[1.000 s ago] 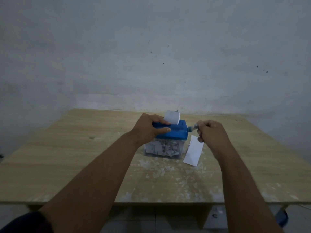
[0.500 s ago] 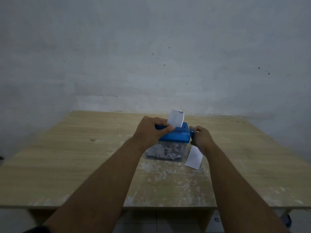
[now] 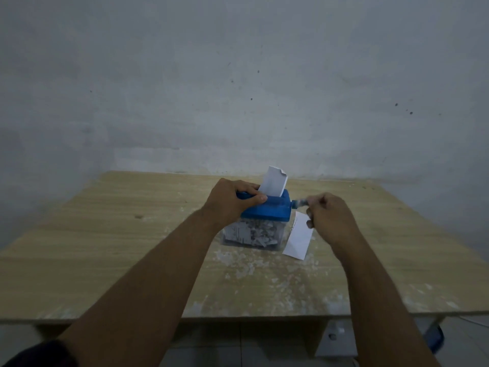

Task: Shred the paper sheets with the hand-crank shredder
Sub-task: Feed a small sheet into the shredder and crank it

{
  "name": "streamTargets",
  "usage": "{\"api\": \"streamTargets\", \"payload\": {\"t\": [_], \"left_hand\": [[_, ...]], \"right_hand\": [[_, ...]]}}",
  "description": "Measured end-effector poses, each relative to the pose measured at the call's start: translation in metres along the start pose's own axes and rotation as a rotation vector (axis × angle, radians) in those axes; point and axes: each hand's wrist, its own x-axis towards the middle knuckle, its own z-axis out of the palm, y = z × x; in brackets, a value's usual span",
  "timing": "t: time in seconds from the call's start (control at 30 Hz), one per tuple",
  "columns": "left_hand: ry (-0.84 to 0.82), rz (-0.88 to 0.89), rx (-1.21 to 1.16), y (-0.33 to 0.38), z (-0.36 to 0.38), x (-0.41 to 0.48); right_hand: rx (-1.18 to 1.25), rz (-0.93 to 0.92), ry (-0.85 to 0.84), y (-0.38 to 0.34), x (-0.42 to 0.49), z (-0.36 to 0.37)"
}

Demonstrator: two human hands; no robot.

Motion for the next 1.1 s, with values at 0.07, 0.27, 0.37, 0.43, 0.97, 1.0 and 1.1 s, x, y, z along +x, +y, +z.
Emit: {"api": "streamTargets", "payload": {"t": [0.07,0.27,0.37,0.43,0.97,1.0,1.1], "left_hand": [[-0.009,0.000,0.008,0.000,-0.002,0.000],[0.011,0.012,0.005,-0.004,-0.001,0.001],[0.018,0.011,-0.016,-0.004,-0.001,-0.001],[0.031,0.016,-0.033,-0.004,0.001,-0.002],[0.018,0.026,0.009,0.002,-0.003,-0.002],[0.011,0.029,0.014,0.002,-0.003,-0.003],[0.003,0.037,0.017,0.001,-0.003,-0.003]], "right_hand": [[-0.011,-0.017,-0.003,-0.013,0.025,-0.002],[-0.016,0.046,-0.008,-0.006,0.092,0.021],[-0.078,0.160,-0.073,0.026,0.098,0.041],[-0.058,0.239,-0.091,0.049,0.082,0.051],[-0.011,-0.078,0.062,-0.007,0.042,0.011],[-0.018,-0.084,0.061,-0.011,0.050,0.012],[0.043,-0.069,0.047,-0.014,0.075,0.019]]}}
